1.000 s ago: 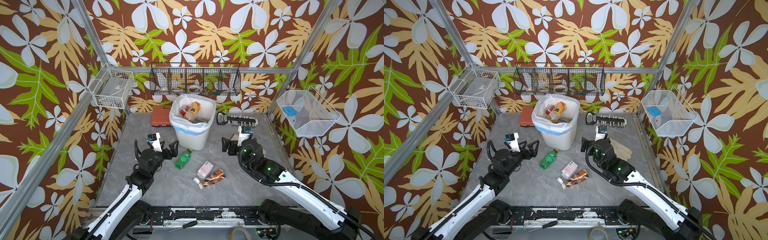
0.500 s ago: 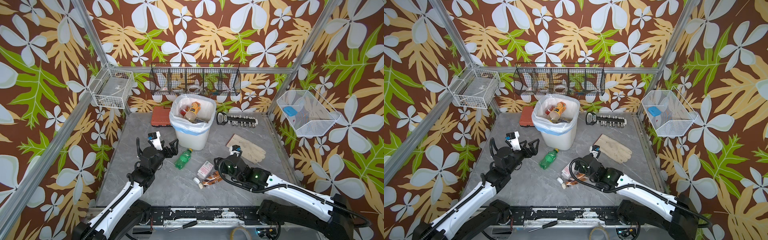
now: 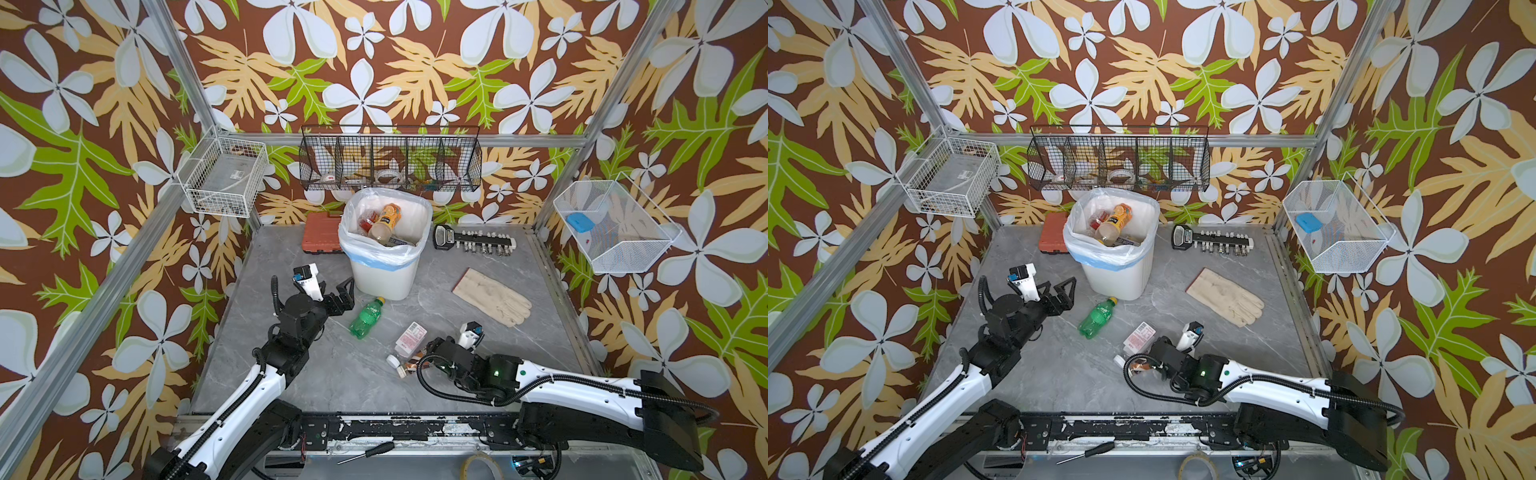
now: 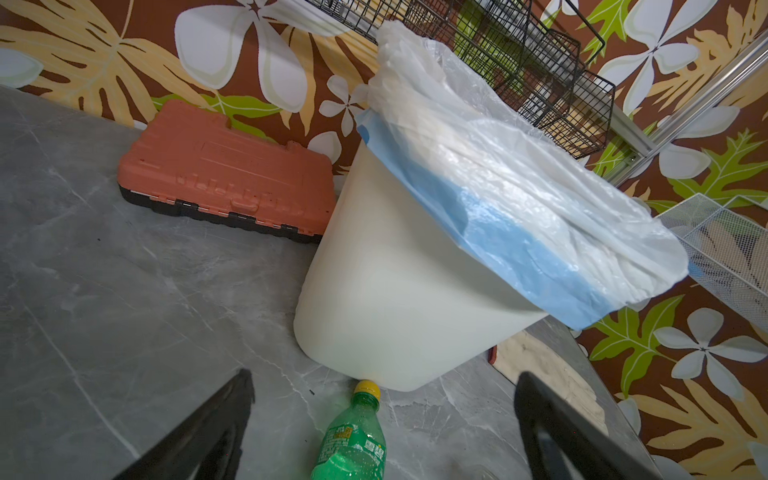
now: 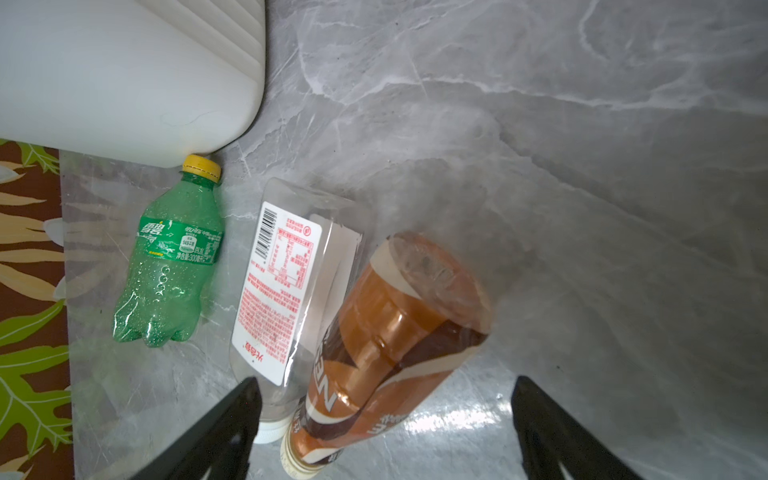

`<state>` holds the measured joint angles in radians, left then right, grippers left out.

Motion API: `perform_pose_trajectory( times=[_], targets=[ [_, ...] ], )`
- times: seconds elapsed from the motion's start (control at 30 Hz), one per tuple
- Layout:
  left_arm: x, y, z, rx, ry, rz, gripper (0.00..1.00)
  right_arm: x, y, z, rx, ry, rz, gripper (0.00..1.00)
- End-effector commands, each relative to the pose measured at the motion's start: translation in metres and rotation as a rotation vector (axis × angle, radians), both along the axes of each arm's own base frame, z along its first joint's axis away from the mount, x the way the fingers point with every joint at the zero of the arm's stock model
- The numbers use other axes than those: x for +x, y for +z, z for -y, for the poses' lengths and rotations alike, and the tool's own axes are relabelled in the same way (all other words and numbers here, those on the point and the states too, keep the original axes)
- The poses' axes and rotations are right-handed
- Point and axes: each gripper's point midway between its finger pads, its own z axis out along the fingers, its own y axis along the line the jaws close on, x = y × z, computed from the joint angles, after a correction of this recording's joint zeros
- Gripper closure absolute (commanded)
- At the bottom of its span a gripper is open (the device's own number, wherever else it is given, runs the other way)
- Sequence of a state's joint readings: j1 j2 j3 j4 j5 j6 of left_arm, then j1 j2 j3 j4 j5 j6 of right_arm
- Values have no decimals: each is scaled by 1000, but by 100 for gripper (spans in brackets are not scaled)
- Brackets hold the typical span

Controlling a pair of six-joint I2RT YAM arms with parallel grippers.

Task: Throw the plastic bottles in the bin
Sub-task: 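Lower the right gripper and grasp the brown Nescafe bottle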

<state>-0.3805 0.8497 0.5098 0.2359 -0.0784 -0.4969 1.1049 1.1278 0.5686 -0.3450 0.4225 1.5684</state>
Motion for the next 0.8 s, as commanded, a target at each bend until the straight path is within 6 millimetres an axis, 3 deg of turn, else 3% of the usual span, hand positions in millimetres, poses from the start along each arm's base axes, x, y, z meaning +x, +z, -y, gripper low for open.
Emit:
perform_pose_trajectory(
  times=[0.0, 0.37, 0.77],
  targets=[
    [0, 4, -3, -5, 18, 6, 1, 8, 2, -2, 38, -68, 22, 8],
    [1, -3, -5, 4, 30, -16, 1, 17, -18, -18, -17, -60, -8, 7],
    [1, -6, -6, 9, 36, -30, 1, 19, -52, -16, -10, -57, -113, 26]
  ],
)
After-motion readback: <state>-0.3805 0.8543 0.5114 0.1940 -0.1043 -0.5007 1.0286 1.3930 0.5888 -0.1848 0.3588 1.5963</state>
